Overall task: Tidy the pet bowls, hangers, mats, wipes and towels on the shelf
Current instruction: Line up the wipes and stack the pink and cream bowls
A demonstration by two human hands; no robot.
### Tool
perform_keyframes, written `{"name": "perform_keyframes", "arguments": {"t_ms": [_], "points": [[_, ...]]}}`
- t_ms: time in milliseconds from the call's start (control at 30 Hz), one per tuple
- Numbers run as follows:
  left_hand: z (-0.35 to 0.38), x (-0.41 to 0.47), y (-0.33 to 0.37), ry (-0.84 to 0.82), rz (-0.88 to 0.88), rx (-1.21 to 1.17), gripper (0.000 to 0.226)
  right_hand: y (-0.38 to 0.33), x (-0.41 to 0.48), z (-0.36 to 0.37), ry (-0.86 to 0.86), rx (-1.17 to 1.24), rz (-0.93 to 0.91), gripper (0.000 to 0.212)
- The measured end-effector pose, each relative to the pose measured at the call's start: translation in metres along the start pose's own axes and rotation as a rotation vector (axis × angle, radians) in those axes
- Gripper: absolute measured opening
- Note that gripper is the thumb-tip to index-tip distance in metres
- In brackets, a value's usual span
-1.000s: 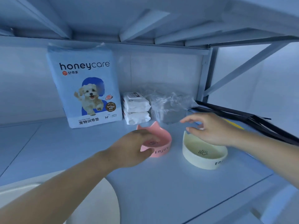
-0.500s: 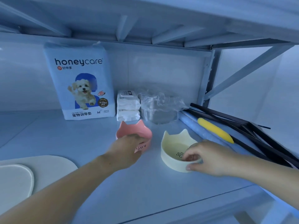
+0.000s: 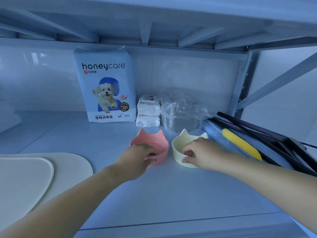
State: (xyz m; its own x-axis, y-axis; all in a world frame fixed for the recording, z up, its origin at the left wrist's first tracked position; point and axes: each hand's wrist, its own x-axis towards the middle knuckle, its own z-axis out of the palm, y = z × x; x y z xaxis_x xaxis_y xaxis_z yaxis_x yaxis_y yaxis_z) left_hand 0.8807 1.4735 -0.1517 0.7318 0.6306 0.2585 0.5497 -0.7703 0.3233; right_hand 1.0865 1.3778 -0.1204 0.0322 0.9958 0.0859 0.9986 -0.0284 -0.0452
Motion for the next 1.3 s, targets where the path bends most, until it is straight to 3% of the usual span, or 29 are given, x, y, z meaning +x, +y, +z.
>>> {"name": "perform_keyframes", "arguments": {"t_ms": [267,400,467,600,867,933,1067,1200,1300], "points": [[0.003,0.004,0.002,-0.012,0.008,0.018,0.026,0.008,-0.010,0.008,-0.026,-0.030,-0.004,0.039],[0.012,0.014,0.009,-0.003,0.050,0.015,0.008,0.012,-0.014,0.009,-0.006,0.011,-0.009,0.009],[0.014,0.021,0.012,-0.007,0.035,0.027,0.012,0.016,-0.016,0.009,0.001,0.028,0.011,0.018],[0.014,0.031,0.016,-0.006,-0.006,0.088,0.025,0.024,-0.018,0.010,0.020,0.060,0.044,0.013],[0.010,0.034,0.011,0.029,0.087,0.175,0.028,0.012,-0.022,0.011,0.061,0.132,0.141,0.018],[0.007,0.035,0.006,-0.017,0.127,0.187,0.030,0.005,-0.021,0.012,0.076,0.146,0.166,0.019],[-0.005,0.031,-0.010,-0.121,0.195,0.149,0.006,-0.014,-0.017,0.015,0.084,0.147,0.168,0.011],[-0.026,0.022,-0.033,-0.188,0.331,0.030,0.021,-0.020,-0.021,0.002,0.032,0.227,0.166,0.015],[-0.043,0.019,-0.056,-0.256,0.346,0.077,0.018,-0.012,-0.030,-0.010,-0.030,0.170,0.239,0.024]]}}
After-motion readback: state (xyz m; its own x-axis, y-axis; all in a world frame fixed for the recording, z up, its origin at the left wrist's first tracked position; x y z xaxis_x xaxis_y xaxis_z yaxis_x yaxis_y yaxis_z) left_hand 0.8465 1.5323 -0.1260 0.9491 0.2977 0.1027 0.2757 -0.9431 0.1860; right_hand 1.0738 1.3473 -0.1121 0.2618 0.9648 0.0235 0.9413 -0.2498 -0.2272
